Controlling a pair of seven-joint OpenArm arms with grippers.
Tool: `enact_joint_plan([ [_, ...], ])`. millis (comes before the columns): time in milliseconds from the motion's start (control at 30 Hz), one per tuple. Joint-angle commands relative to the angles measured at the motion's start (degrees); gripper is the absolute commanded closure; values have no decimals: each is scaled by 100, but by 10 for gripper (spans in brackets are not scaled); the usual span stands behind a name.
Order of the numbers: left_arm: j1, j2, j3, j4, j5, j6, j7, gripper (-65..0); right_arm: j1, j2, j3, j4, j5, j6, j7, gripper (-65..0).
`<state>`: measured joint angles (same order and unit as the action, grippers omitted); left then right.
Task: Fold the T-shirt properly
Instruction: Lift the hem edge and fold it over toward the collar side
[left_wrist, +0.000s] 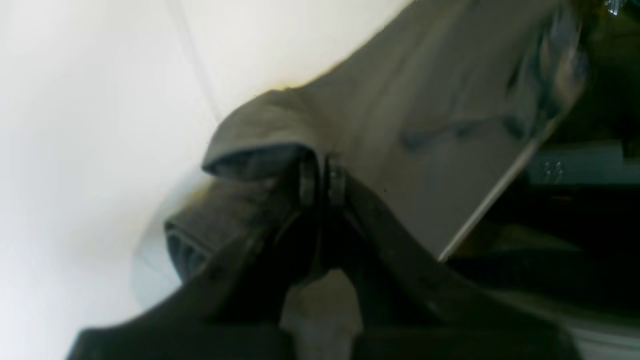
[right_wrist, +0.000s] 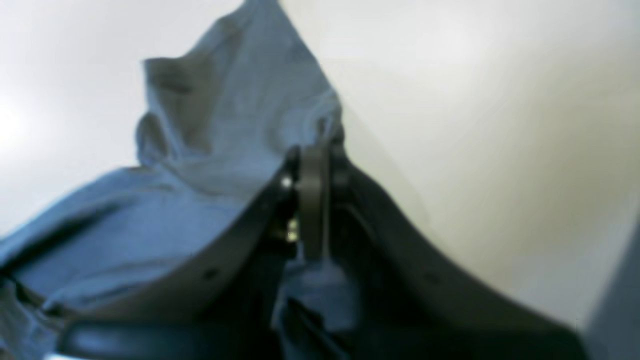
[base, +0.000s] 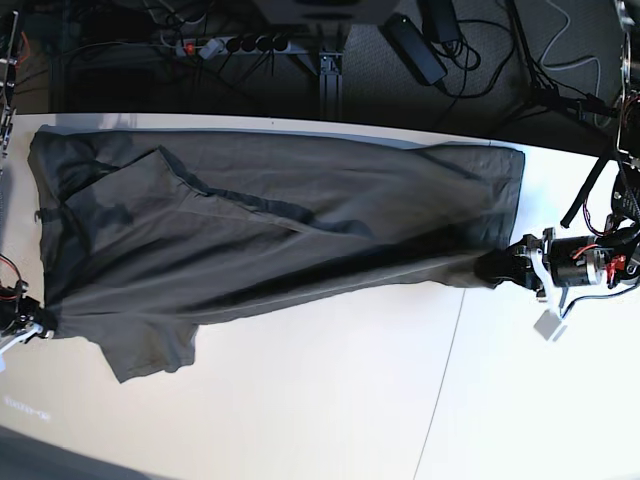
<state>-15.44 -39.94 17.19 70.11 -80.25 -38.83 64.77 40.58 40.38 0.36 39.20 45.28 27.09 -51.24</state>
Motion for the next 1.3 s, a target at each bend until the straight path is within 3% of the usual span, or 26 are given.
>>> enact_joint_plan([
  [0, -44, -188, -59, 317, -114, -117, -74, 0, 46, 205, 44, 205, 81, 560, 109, 0],
  [133, 236, -442, -61, 820, 114, -117, -249, 0, -601, 450, 44, 831, 79, 566, 127, 0],
  [300, 249, -509, -61, 837, 184, -117, -223, 0, -1510, 627, 424, 1635, 81, 566, 131, 0],
  [533, 378, -516, -61, 837, 177, -117, -197, 0, -2817, 623, 1515, 2599, 83, 566, 136, 0],
  [867, 417, -496, -61, 837, 195, -117, -199, 0, -3440, 459, 1635, 2743, -199, 551, 361, 0],
  [967, 417, -496, -61, 837, 214, -117, -199, 0, -3427, 380, 1635, 2745, -391, 544, 476, -316],
  [1000, 417, -496, -61, 837, 258, -117, -201, 0, -3425, 369, 1639, 2752, -424, 535, 481, -380],
  [1267, 417, -496, -61, 837, 551, -117, -348, 0, -3399, 356, 1847, 3445, -472, 525, 538, -401],
])
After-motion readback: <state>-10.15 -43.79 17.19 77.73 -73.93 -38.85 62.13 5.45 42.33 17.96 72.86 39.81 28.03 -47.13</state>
